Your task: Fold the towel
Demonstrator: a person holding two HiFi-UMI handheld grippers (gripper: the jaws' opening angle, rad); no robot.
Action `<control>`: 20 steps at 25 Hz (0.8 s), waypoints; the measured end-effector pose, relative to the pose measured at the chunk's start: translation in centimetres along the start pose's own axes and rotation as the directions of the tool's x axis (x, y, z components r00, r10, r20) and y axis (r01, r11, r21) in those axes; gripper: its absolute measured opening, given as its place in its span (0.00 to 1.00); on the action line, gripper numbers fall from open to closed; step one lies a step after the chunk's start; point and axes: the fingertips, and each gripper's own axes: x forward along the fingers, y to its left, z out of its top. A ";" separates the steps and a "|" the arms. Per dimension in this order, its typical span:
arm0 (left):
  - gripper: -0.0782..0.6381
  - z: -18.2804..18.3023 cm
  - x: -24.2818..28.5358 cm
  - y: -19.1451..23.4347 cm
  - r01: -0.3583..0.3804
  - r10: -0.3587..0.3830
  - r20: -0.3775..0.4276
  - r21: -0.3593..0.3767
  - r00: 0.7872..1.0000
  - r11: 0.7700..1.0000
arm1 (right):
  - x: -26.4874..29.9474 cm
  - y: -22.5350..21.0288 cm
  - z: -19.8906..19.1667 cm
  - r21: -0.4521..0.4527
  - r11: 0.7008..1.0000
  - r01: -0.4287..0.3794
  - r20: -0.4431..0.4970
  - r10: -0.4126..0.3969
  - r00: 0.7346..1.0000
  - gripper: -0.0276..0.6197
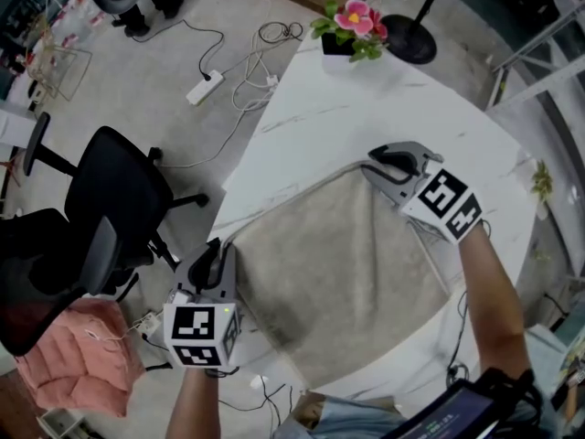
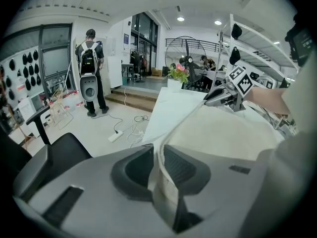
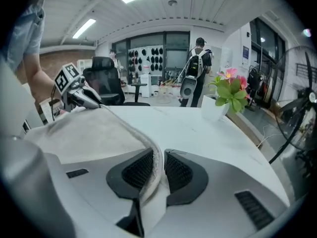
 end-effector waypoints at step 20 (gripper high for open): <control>0.19 0.8 1.0 -0.1 0.003 -0.002 -0.010 0.030 1.000 1.000 | -0.2 -1.3 -0.7 -0.111 0.993 -0.025 -0.020 0.023 1.000 0.17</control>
